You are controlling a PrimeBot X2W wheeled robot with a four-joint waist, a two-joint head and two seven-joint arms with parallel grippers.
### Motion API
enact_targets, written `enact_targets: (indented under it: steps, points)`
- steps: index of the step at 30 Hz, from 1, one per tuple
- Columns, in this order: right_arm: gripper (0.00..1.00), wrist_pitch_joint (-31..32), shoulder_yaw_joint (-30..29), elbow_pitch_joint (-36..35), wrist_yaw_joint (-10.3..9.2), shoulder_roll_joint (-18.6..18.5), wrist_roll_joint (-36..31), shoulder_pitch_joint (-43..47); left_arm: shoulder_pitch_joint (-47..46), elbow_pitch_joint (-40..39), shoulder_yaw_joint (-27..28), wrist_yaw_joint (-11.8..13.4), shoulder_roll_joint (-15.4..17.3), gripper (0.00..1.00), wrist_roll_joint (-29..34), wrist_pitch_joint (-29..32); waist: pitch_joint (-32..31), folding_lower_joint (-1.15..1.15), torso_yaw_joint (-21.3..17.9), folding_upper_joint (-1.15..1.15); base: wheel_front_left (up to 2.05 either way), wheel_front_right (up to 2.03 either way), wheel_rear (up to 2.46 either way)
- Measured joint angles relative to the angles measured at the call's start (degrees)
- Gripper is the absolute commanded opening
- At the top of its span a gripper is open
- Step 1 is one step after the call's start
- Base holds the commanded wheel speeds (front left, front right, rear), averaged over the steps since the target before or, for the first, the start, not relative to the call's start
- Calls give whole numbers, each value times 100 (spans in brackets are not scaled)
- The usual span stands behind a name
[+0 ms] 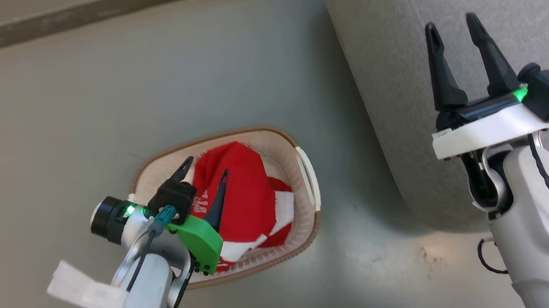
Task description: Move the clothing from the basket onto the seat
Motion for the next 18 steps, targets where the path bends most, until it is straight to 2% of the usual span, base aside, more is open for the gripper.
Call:
enact_targets:
  steps: [9,18]
  points:
    - [100,-1,14,-342,52,159,10,-205,-514,709,-244,-60,154,100,236,456,728,0,-335,0,0,0,0]
    - [100,-1,57,-691,113,294,24,-448,-1012,1258,-249,-101,237,100,250,766,1465,1,-633,0,0,0,0]
